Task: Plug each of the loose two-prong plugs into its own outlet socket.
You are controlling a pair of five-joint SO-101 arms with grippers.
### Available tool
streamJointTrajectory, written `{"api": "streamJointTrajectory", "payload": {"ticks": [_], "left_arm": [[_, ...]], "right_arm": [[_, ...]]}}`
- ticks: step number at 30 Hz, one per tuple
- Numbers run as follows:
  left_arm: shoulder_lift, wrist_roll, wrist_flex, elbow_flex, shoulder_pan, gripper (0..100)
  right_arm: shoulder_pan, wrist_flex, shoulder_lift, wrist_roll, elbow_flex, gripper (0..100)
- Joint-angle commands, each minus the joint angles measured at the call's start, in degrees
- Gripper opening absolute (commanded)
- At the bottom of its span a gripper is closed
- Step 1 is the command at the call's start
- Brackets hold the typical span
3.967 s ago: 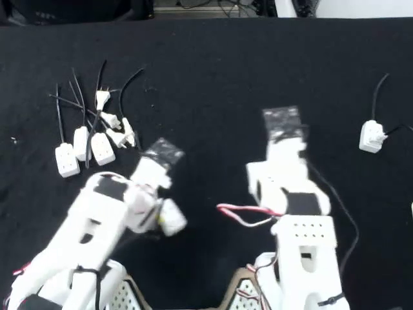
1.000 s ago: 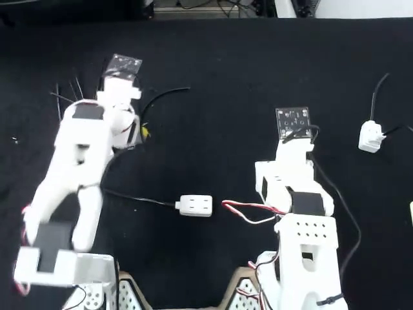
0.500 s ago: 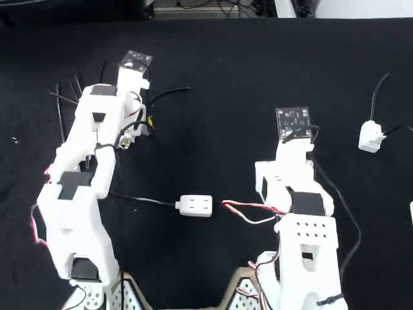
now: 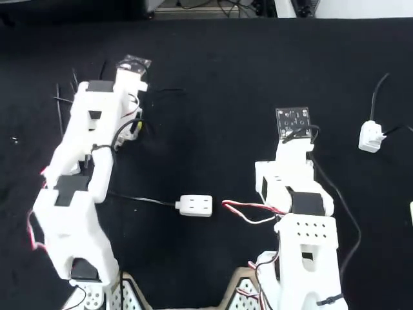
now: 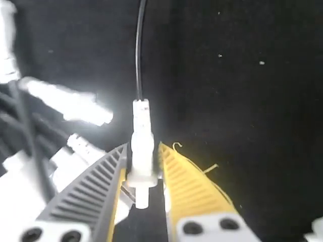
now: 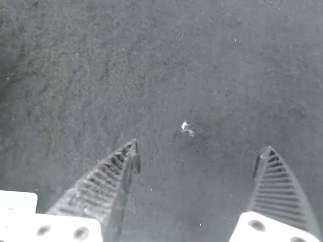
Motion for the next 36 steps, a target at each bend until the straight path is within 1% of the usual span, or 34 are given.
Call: {"api": "streamJointTrajectory", "payload": {"ticks": [1,6,9,11,13,16,19,21,23,25,27,29,31,33,36], "left_arm": [[-12.0,0.9,4.3,1.6,0.1,3],[-23.8,0.9,9.3,9.2,4.5,3],[-31.6,0.9,10.5,14.5,8.7,3],[-37.4,0.9,11.3,17.8,12.2,3],[-43.0,0.9,11.8,21.0,16.7,3],[-50.2,0.9,10.3,25.8,24.8,3],[-54.2,1.0,3.6,31.1,33.9,3],[-54.1,1.0,-1.5,33.3,39.3,3],[-52.2,1.0,-7.1,35.3,43.9,3],[-48.4,2.0,-11.7,35.7,46.9,3],[-42.9,4.6,-15.5,34.7,47.7,6],[-36.9,7.8,-17.4,32.1,47.4,13],[-32.1,11.0,-17.0,28.7,46.0,21],[-29.8,12.7,-13.4,24.4,44.3,25],[-29.8,11.7,-5.0,18.6,40.8,23]], "right_arm": [[0.9,-1.1,-1.7,0.0,-2.6,34.6],[1.5,0.4,-1.8,0.4,-4.4,34.6],[1.6,5.5,-1.8,0.6,-8.0,34.6],[3.7,10.0,-1.8,1.3,-11.2,34.6],[8.5,13.8,-1.8,4.0,-13.9,34.6],[20.4,16.4,-1.8,8.4,-15.4,34.6],[31.0,16.8,-1.6,13.7,-15.2,34.6],[36.5,17.2,-1.8,17.1,-14.4,34.6],[40.4,17.3,-1.8,20.3,-13.1,34.6],[43.2,17.1,-1.8,22.9,-11.4,34.6],[44.2,17.2,-1.8,24.2,-9.6,34.6],[44.0,17.1,-1.8,24.4,-8.0,34.6],[44.0,16.8,-1.8,24.4,-7.1,34.6],[44.0,16.8,-1.8,24.4,-6.9,34.6],[43.4,16.6,-1.7,24.4,-6.9,34.6]]}}
